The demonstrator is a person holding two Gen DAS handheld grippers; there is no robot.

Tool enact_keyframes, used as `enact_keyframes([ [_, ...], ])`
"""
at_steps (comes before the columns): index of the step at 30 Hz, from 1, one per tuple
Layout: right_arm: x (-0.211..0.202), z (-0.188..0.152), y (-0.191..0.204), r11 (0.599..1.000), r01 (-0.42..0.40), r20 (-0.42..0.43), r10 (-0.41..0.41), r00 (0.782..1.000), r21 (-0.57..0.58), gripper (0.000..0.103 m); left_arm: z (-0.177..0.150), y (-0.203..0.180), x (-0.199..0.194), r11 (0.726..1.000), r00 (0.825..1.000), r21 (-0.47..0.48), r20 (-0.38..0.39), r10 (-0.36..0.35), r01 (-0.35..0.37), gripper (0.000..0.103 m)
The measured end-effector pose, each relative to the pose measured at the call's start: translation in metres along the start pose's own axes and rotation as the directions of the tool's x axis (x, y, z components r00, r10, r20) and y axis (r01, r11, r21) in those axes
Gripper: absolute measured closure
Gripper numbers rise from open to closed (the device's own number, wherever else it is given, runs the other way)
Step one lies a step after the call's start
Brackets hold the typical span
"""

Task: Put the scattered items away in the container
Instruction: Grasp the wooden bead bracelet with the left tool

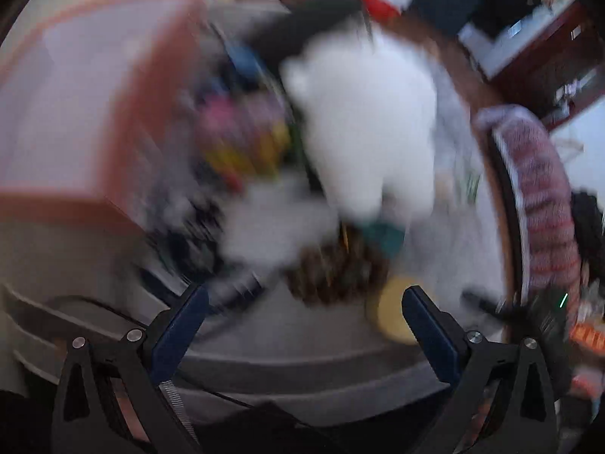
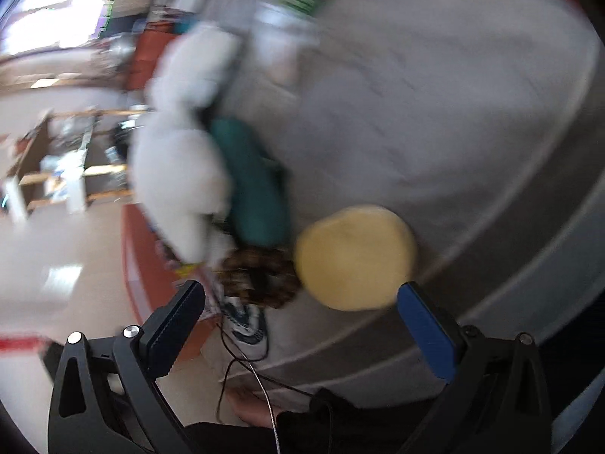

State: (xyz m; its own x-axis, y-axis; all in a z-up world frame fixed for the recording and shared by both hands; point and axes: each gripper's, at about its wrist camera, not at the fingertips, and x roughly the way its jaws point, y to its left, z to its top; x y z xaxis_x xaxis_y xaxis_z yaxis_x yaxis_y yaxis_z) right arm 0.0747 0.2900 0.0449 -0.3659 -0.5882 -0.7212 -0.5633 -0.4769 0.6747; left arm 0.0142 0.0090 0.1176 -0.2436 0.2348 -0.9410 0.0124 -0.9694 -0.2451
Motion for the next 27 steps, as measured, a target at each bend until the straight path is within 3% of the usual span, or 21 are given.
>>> enact_keyframes([
  [4, 0.014, 0.011, -0.025, 0.992, 0.028, -0.036, -0.024, 0.999, 0.127, 0.001, -0.03, -0.017, 0.053, 0.994, 0.997, 0.083, -0.026, 0.073, -0.071, 0.0],
  [9, 0.031, 0.019, -0.028, 0.991, 0.045, -0.068, -0.037, 0.997, 0.127, 0.007, -0.028, -0.017, 0.078, 0.996, 0.999, 0.088, 0.015, 0.029, -0.03, 0.002],
  [10, 0.031, 0.019, -0.025, 0.993, 0.047, -0.068, -0.04, 0.997, 0.112, 0.007, -0.025, -0.018, 0.082, 0.995, 1.0, 0.094, 0.028, 0.013, -0.015, 0.008],
  [12, 0.034, 0.02, -0.022, 0.994, 0.069, -0.072, -0.063, 0.995, 0.082, 0.007, -0.02, -0.02, 0.088, 0.995, 0.999, 0.095, 0.04, -0.025, 0.021, 0.037],
  [13, 0.035, 0.021, -0.023, 0.994, 0.077, -0.077, -0.071, 0.994, 0.077, 0.008, -0.018, -0.021, 0.09, 0.995, 0.998, 0.093, 0.043, -0.046, 0.041, 0.064],
  [14, 0.037, 0.022, -0.024, 0.994, 0.083, -0.082, -0.076, 0.994, 0.077, 0.008, -0.016, -0.023, 0.09, 0.993, 0.996, 0.089, 0.048, -0.078, 0.074, 0.075],
  [16, 0.041, 0.024, -0.026, 0.992, 0.093, -0.096, -0.085, 0.992, 0.082, 0.008, -0.016, -0.026, 0.089, 0.986, 0.988, 0.083, 0.049, -0.149, 0.144, 0.084],
  [19, 0.045, 0.026, -0.029, 0.991, 0.11, -0.108, -0.101, 0.989, 0.08, 0.008, -0.019, -0.026, 0.079, 0.976, 0.974, 0.051, 0.062, -0.216, 0.213, 0.084],
  [21, 0.045, 0.026, -0.029, 0.989, 0.133, -0.107, -0.126, 0.986, 0.069, 0.023, -0.019, -0.018, 0.073, 0.963, 0.961, -0.016, 0.066, -0.269, 0.27, 0.084],
  [22, 0.044, 0.026, -0.03, 0.988, 0.138, -0.101, -0.131, 0.986, 0.066, 0.049, -0.019, -0.012, 0.069, 0.954, 0.954, -0.06, 0.071, -0.291, 0.295, 0.085],
  [24, 0.039, 0.025, -0.032, 0.992, 0.1, -0.088, -0.093, 0.992, 0.077, 0.071, -0.019, -0.001, 0.058, 0.93, 0.939, -0.14, 0.088, -0.331, 0.341, 0.085],
  [27, 0.03, 0.023, -0.026, 0.998, 0.034, -0.069, -0.031, 0.997, 0.045, 0.079, -0.019, 0.003, 0.037, 0.908, 0.923, -0.173, 0.123, -0.365, 0.383, 0.085],
])
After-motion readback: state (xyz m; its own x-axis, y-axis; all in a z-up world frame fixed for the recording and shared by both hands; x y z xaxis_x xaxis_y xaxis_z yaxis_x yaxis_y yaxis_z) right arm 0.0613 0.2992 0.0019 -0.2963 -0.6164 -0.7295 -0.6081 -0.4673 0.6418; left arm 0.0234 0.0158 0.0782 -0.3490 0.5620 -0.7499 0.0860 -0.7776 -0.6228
